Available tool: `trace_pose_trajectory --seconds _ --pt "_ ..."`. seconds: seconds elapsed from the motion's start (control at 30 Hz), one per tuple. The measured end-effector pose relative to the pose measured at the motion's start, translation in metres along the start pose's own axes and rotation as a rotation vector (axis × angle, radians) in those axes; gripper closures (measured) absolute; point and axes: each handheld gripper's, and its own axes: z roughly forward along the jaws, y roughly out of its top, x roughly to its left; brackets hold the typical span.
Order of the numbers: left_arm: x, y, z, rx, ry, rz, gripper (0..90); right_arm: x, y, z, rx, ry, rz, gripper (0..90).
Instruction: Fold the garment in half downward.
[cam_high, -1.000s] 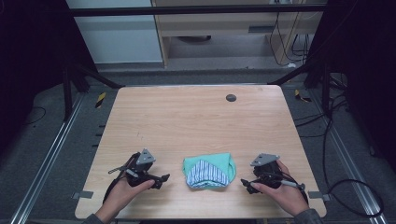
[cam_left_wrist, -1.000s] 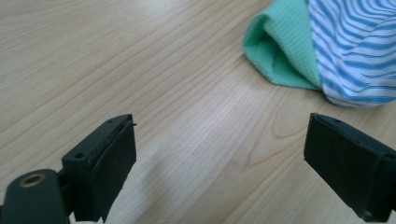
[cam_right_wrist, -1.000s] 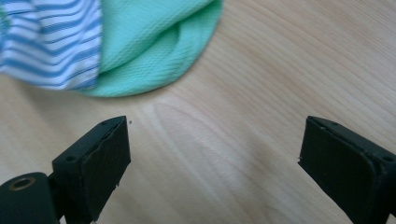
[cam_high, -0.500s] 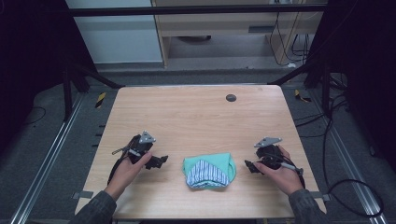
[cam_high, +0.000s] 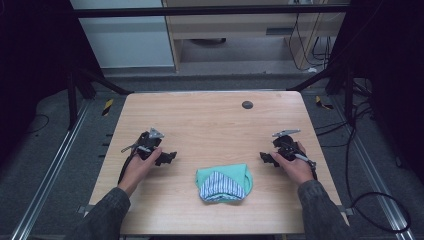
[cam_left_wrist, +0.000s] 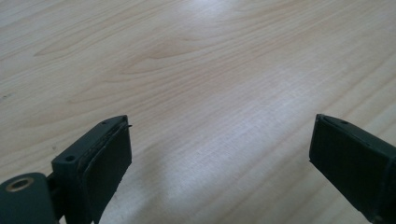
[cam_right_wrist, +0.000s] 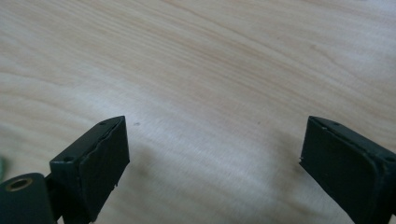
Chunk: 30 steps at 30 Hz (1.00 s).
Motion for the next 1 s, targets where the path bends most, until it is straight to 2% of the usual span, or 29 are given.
trace_pose_trajectory --seconds 0.1,0.17,0.2,0.23,0.3,0.37,0.5,0.7,0.8,1.0 --pt "0.006 0.003 0.006 0.003 0.000 -0.017 5.5 -0.003 0.002 0.007 -0.039 0.012 0.048 9.2" --pt "0.008 0.005 0.009 -0.001 0.008 -0.029 5.5 -0.005 0.002 0.012 -0.042 0.000 0.060 8.4" --pt "0.009 0.005 0.011 0.003 0.020 -0.029 5.6 -0.005 0.002 0.014 -0.049 -0.024 0.053 8.8" --pt "0.010 0.005 0.012 0.003 0.028 -0.029 5.9 -0.006 0.002 0.015 -0.058 -0.040 0.071 9.0" --pt "0.012 0.004 0.016 0.006 0.032 -0.040 5.9 -0.008 0.003 0.015 -0.079 -0.044 0.112 8.7" --pt "0.014 0.004 0.018 0.000 0.041 -0.046 5.9 -0.009 0.004 0.015 -0.096 -0.071 0.111 9.0" --pt "0.016 0.004 0.021 -0.008 0.049 -0.056 5.9 -0.013 0.004 0.015 -0.113 -0.093 0.127 9.3" --pt "0.019 0.005 0.027 -0.009 0.052 -0.059 5.9 -0.019 0.002 0.018 -0.121 -0.108 0.150 10.3" --pt "0.020 0.005 0.031 -0.017 0.046 -0.074 5.9 -0.020 0.002 0.020 -0.124 -0.114 0.161 10.3" --pt "0.021 0.005 0.034 -0.024 0.050 -0.073 5.3 -0.020 0.001 0.022 -0.133 -0.129 0.157 9.5"
